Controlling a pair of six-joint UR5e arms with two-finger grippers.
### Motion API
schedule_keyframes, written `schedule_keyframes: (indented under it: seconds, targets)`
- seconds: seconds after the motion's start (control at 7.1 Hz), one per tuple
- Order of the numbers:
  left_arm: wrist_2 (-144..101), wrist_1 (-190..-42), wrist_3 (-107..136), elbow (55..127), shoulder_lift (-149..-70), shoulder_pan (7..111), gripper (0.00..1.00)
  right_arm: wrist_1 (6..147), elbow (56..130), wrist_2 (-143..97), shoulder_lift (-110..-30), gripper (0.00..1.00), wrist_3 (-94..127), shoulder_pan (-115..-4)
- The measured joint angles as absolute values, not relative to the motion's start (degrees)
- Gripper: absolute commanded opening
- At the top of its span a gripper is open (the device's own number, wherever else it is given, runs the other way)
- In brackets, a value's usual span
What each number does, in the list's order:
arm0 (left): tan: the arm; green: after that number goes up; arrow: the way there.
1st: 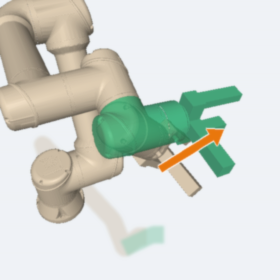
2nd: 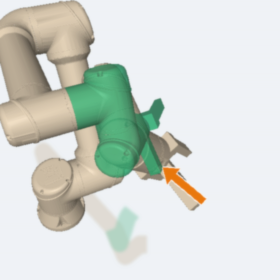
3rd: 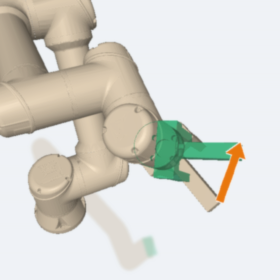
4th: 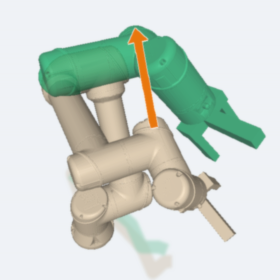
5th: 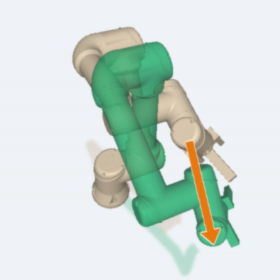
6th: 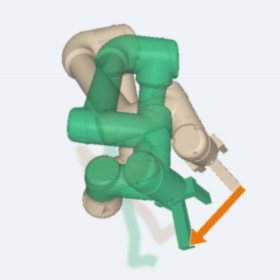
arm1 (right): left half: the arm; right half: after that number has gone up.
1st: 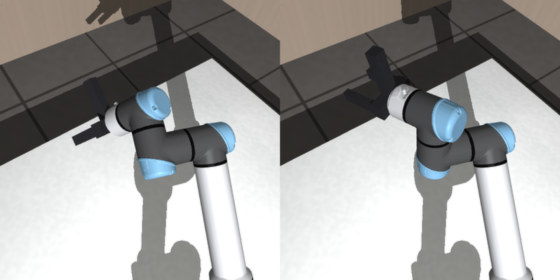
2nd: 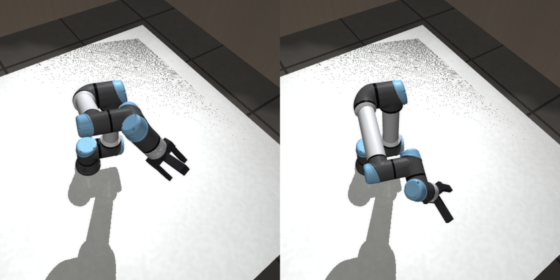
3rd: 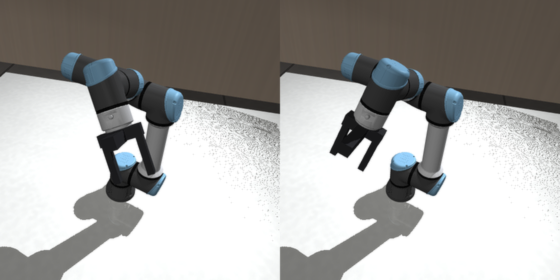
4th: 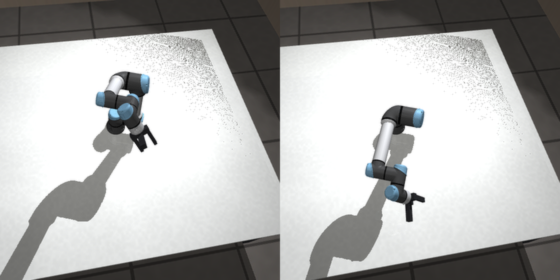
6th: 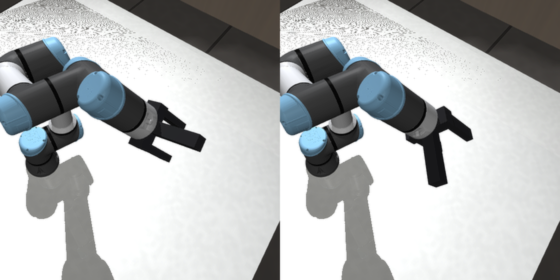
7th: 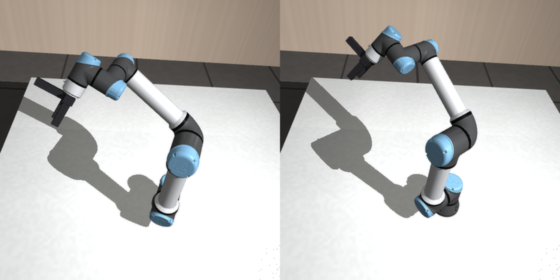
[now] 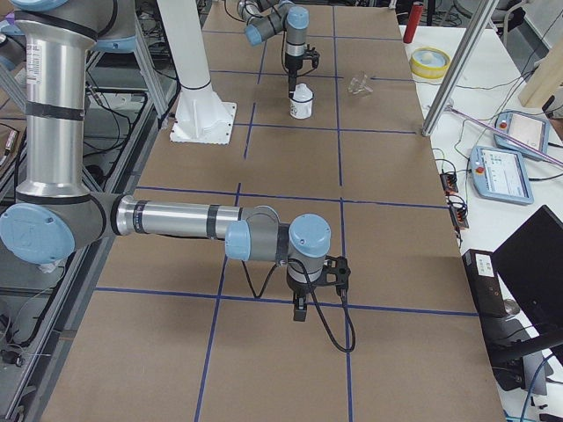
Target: Remove funnel from cup
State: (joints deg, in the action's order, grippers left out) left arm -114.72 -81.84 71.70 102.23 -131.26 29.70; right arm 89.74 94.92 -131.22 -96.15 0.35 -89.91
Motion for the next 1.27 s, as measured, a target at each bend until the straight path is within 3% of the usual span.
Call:
schedule_keyframes:
  seconds: [0.84,1.27]
  targets:
    - [-114.7,-83.8,71.7,100.9,-131.2,29.4,1.0,89.7,94.9,-131.2,-96.1,1.0,0.4,-89.9]
    - [-114.5,-83.5,71.2,105.9,-128.9,30.1,1.0,89.7,94.9,-131.2,-96.1,1.0,0.4,-89.9]
